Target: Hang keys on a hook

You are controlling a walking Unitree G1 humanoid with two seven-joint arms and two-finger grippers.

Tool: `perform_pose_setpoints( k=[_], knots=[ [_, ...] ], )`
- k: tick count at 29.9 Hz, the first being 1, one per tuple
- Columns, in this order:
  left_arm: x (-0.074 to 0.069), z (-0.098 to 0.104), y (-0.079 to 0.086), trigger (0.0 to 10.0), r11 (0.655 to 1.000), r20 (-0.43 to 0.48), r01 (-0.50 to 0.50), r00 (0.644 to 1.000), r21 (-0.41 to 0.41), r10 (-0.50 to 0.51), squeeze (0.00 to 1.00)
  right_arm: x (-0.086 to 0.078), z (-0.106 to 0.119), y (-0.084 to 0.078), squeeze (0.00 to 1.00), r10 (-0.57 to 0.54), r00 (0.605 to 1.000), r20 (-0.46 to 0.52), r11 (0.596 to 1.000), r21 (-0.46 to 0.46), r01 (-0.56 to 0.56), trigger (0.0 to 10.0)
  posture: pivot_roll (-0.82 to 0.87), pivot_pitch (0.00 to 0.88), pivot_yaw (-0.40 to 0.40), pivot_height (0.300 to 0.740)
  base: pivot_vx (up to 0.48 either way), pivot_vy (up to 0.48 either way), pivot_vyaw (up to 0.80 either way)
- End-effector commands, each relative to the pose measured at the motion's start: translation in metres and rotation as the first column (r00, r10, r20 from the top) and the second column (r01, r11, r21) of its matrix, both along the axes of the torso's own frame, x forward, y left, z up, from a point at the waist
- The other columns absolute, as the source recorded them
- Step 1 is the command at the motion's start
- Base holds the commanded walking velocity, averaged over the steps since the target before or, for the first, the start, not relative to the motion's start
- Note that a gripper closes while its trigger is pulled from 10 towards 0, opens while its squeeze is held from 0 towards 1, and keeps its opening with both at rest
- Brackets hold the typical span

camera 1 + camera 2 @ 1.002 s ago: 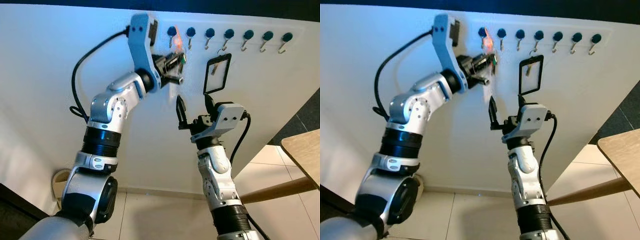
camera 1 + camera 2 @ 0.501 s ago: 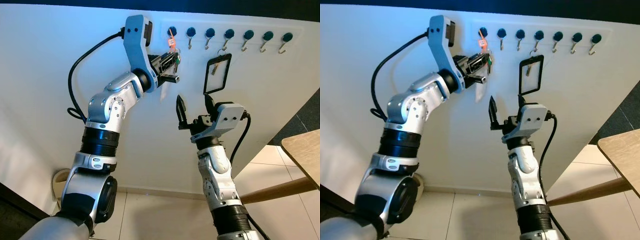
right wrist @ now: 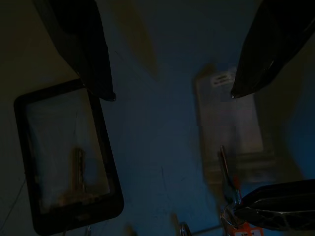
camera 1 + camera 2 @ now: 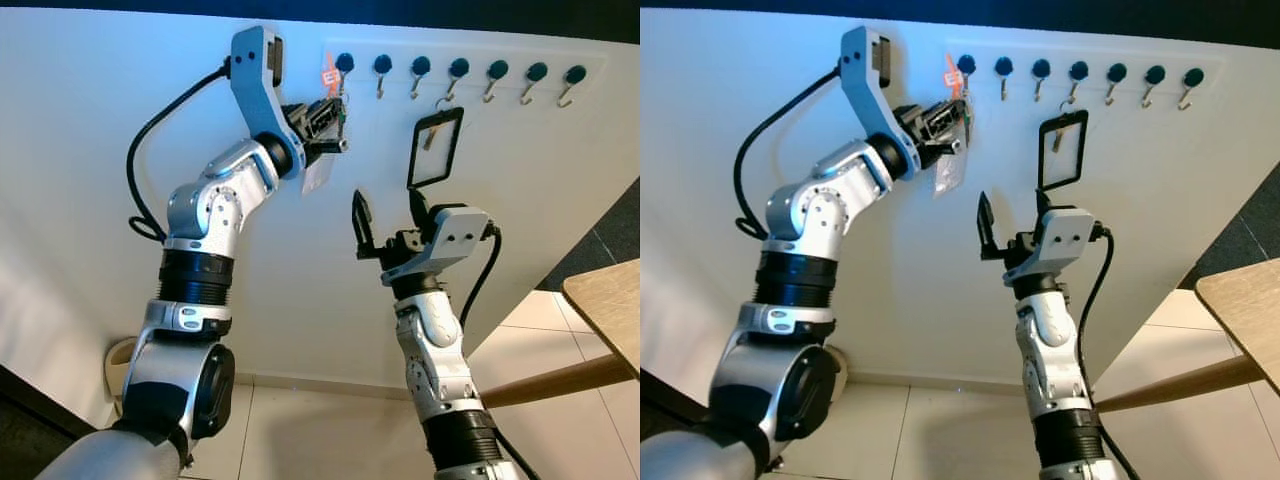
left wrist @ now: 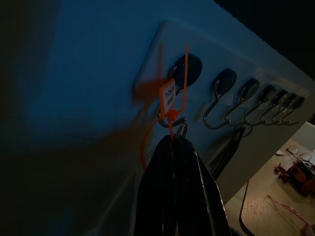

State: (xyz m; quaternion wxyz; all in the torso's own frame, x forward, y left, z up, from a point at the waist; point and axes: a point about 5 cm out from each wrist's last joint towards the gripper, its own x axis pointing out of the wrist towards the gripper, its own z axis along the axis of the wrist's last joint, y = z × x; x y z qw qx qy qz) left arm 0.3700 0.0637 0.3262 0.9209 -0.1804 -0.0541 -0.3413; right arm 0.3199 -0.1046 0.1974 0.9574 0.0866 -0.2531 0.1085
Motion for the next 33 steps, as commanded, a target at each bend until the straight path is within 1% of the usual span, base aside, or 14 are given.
perform_pose_setpoints(
  k=[1,8,12,13,14,16,17,20,24,33],
  knots=[
    [-0.001,0.002,-0.008,10.0,0.999,-0.016,0.03,0.999,-0.03,-0.031,0.0,-0.001,0.002,0.0,0.0,0.001,1.0,0.008,1.0,0.004,-0.001,10.0,0.01,0.097,-0.011,0.74,0.0,0.0,0.0],
    [-0.003,0.009,-0.009,10.0,0.997,0.005,0.056,0.998,-0.058,-0.056,0.0,0.0,0.003,-0.001,0.0,-0.001,1.0,0.01,1.0,0.006,0.001,10.0,0.01,0.101,-0.01,0.74,0.0,0.0,0.0],
    [-0.004,0.01,-0.011,10.0,0.996,0.014,0.073,0.997,-0.051,-0.072,0.0,0.0,0.003,-0.001,0.0,-0.001,1.0,0.009,1.0,0.006,0.001,10.0,0.01,0.101,-0.01,0.74,0.0,0.0,0.0],
    [-0.007,0.009,-0.013,10.0,0.994,0.019,0.097,0.995,-0.04,-0.096,0.0,-0.001,0.003,-0.001,0.0,-0.001,1.0,0.01,1.0,0.005,0.001,10.0,0.01,0.102,-0.009,0.74,0.0,0.0,0.0],
    [-0.007,0.009,-0.013,10.0,0.994,0.019,0.097,0.995,-0.04,-0.096,0.0,-0.001,0.003,-0.001,0.0,-0.001,1.0,0.01,1.0,0.005,0.001,10.0,0.01,0.102,-0.009,0.74,0.0,0.0,0.0],
    [-0.012,0.008,-0.019,10.0,0.99,0.033,0.143,0.989,-0.017,-0.143,0.0,-0.001,0.004,-0.001,0.0,-0.002,1.0,0.012,1.0,0.005,0.002,10.0,0.01,0.102,-0.009,0.74,0.0,0.0,0.0],
    [-0.012,0.008,-0.02,10.0,0.989,0.035,0.148,0.988,-0.015,-0.148,0.0,-0.001,0.004,-0.001,0.0,-0.003,1.0,0.013,1.0,0.006,0.003,10.0,0.01,0.102,-0.009,0.74,0.0,0.0,0.0],
    [-0.011,0.008,-0.019,10.0,0.99,0.03,0.137,0.99,-0.019,-0.137,0.0,-0.001,0.004,-0.001,0.0,-0.004,1.0,0.013,1.0,0.006,0.004,10.0,0.01,0.102,-0.008,0.74,0.0,0.0,0.0],
    [-0.005,0.006,-0.015,10.0,0.994,0.005,0.098,0.995,-0.04,-0.097,0.0,-0.001,0.004,-0.001,0.0,-0.004,1.0,0.014,1.0,0.006,0.004,10.0,0.01,0.104,-0.007,0.74,0.0,0.0,0.0],
    [-0.003,0.003,-0.014,10.0,0.994,-0.018,0.096,0.995,-0.049,-0.097,0.0,-0.001,0.004,-0.002,0.0,-0.005,1.0,0.014,1.0,0.006,0.004,10.0,0.01,0.103,-0.009,0.74,0.0,0.0,0.0]
  ],
)
